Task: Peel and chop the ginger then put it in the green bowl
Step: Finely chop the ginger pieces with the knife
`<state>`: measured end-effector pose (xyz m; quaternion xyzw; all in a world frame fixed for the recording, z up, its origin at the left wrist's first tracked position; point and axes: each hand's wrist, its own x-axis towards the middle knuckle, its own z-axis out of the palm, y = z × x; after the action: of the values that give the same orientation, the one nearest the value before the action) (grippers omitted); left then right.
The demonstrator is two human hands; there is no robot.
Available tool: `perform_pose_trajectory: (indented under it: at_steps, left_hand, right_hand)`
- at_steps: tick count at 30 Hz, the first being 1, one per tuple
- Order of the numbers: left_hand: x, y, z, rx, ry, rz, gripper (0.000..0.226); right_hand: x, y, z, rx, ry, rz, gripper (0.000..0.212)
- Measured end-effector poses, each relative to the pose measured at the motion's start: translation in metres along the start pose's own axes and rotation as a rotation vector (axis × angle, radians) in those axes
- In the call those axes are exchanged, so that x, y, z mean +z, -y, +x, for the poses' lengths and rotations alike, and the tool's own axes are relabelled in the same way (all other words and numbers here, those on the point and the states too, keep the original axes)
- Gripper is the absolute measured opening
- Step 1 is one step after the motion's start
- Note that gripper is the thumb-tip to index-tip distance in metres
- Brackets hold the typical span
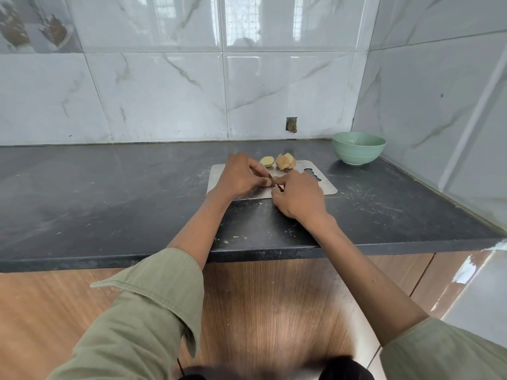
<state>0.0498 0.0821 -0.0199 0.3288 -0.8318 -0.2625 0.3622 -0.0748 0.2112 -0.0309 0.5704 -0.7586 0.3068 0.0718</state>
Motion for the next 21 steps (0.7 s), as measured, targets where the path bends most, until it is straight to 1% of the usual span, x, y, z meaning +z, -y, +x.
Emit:
perform_pose_trajectory:
  at_steps: [5,21]
  left_hand:
    - [-0.002,0.001,0.003,-0.013,0.025,-0.032,0.027]
    - [0.000,0.010,0.005,0.005,-0.003,-0.123,0.030]
  right_hand:
    - [0.001,-0.002,-0.003,-0.010,-0.048,0.002,0.030]
    - [0.005,-0.002,-0.002,-0.032,-0.029,-0.047,0.028]
